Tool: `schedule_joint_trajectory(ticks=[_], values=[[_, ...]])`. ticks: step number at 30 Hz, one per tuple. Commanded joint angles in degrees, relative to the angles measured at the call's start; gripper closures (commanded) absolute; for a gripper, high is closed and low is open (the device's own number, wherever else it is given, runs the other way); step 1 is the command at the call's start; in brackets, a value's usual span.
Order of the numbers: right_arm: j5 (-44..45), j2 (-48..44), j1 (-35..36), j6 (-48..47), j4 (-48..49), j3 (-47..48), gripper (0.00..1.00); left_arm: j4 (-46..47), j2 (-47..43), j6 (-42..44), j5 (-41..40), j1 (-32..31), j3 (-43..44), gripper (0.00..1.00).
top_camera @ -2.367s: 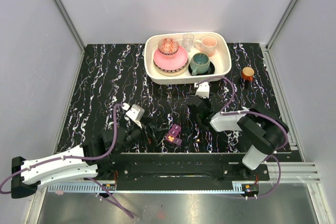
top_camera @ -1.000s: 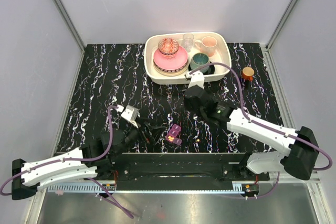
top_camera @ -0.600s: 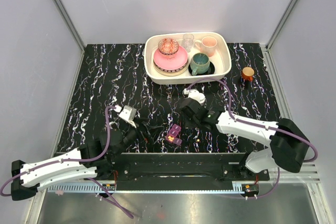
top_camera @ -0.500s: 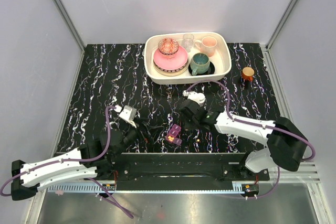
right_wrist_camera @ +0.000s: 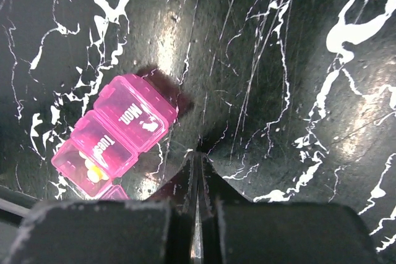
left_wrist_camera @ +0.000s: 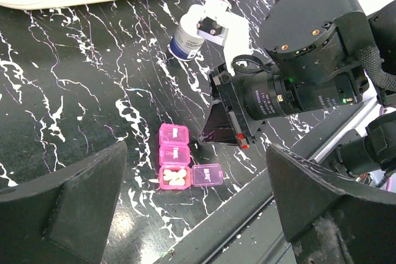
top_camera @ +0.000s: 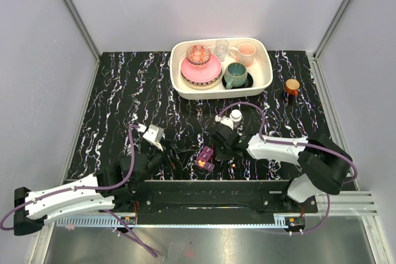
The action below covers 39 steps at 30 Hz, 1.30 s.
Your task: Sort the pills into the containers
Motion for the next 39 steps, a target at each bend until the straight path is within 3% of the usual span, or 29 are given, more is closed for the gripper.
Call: schedule_joint_trajectory(ticks=[1, 20, 39], values=[[-1.72, 1.76, 0.28, 1.1, 4.05, -0.13, 1.0, 1.92, 0.62, 0.97, 0.09, 0.06, 2.12, 0.01], [-0.93, 8.62, 0.19, -1.62, 6.16, 2.77, 1.0, -0.36, -1.14, 0.89, -1.67, 0.06, 1.86, 0.01], [-4.18, 11.08, 0.19, -14.01, 6.51, 7.6, 1.0, -3.18, -3.95, 0.36, -3.34, 0.06, 1.77, 0.01]])
